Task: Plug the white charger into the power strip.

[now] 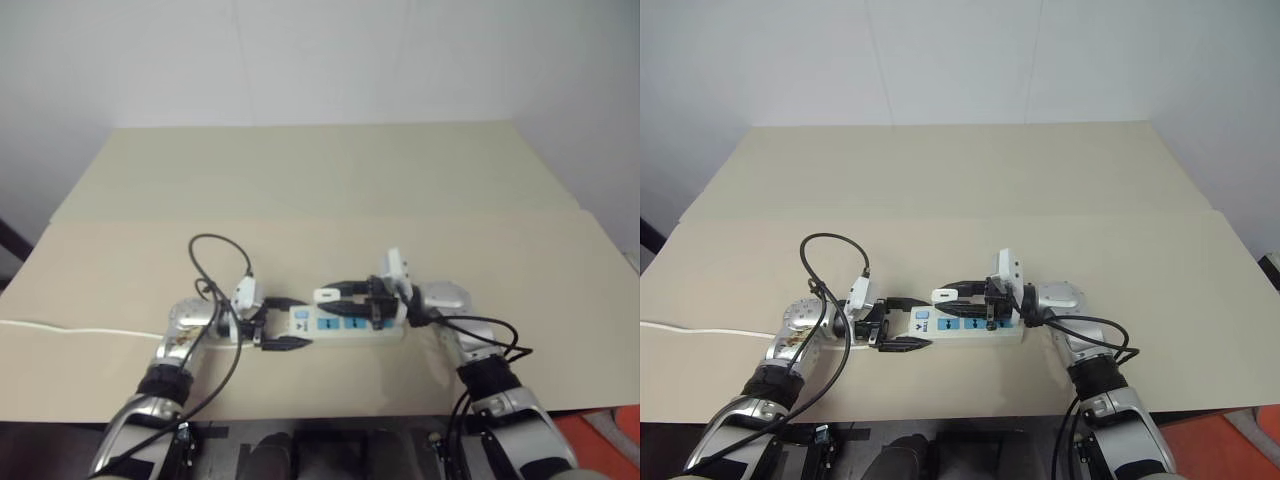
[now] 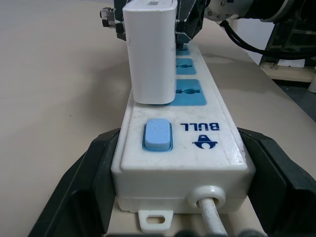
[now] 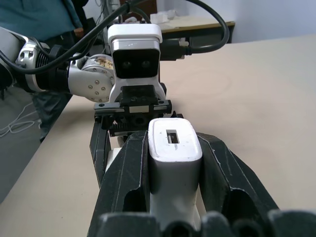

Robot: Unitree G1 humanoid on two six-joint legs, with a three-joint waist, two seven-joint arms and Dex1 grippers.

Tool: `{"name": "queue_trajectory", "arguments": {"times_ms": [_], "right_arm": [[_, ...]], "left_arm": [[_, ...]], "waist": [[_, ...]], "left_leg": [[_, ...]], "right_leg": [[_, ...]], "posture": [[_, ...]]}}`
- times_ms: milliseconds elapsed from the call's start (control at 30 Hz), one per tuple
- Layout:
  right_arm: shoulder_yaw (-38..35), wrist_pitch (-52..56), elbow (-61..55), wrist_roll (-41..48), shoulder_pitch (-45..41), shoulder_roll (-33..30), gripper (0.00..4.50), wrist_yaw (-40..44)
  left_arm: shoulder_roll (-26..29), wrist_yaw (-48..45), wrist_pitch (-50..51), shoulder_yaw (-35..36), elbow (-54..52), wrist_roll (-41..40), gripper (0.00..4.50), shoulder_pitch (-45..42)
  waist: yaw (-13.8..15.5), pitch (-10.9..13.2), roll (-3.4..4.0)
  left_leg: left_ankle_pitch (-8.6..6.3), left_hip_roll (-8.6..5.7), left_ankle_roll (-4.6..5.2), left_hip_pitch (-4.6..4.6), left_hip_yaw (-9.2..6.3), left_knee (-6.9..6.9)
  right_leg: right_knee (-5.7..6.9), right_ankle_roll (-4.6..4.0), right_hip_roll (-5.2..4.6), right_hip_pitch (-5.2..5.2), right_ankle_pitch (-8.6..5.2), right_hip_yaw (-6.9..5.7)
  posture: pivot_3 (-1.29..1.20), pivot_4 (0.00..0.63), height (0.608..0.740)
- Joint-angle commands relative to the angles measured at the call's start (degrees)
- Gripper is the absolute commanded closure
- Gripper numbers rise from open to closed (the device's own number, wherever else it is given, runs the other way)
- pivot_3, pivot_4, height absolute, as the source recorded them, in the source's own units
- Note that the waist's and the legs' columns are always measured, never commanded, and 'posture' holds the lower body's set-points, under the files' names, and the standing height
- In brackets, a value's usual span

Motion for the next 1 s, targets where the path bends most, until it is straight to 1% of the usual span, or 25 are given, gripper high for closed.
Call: {"name": "queue_trajectory", "arguments": {"times_ms": [33, 333, 700, 800, 1000], "right_arm": [[0.99, 6.02, 4.40, -5.22, -0.01, -2.26, 3.33, -4.54], [1.79, 5.05, 1.64, -5.31, 1.70, -2.65, 3.33, -4.42], [2.33, 4.19, 4.58, -6.18, 3.64, -2.96, 3.33, -5.22], [1.93, 0.33, 5.65, -5.86, 4.59, -3.23, 3.33, -3.27], [2.49, -2.61, 8.12, -6.16, 4.08, -3.22, 3.33, -2.81]], "left_arm": [[-0.19, -1.75, -0.67, 0.07, -4.26, -1.02, 1.23, 0.02], [-0.20, -1.41, -0.56, 0.09, -4.82, -1.02, 1.23, 0.29], [-0.32, -1.31, -0.66, 0.28, -4.38, -0.84, 1.23, 0.17], [-0.24, -1.36, -0.70, 0.39, -4.41, -0.79, 1.23, 0.30], [-0.21, -1.47, -0.61, 0.42, -4.52, -0.77, 1.23, 0.32]], "waist": [[-0.06, -0.01, 0.00], [-0.06, -0.08, 0.00], [0.01, -0.22, -0.02], [0.05, -0.31, -0.04], [0.05, -0.33, -0.05]], "left_leg": [[0.00, 0.01, 0.00, 0.01, 0.00, 0.00], [0.00, 0.02, -0.01, 0.05, 0.00, -0.09], [0.00, 0.02, -0.01, 0.19, 0.01, -0.21], [0.00, 0.02, -0.01, 0.22, 0.01, -0.25], [0.00, 0.02, -0.01, 0.30, 0.02, -0.34]], "right_leg": [[0.00, -0.02, 0.01, 0.00, 0.01, 0.00], [-0.03, -0.04, 0.04, 0.00, 0.02, 0.03], [-0.07, -0.03, 0.04, 0.09, 0.02, 0.04], [-0.08, -0.03, 0.04, 0.11, 0.02, 0.05], [-0.11, -0.03, 0.04, 0.15, 0.02, 0.07]], "posture": [[0.00, 0.150, 0.740], [0.00, 0.150, 0.740], [0.00, 0.150, 0.740], [0.00, 0.150, 0.740], [0.00, 0.150, 0.740]]}}
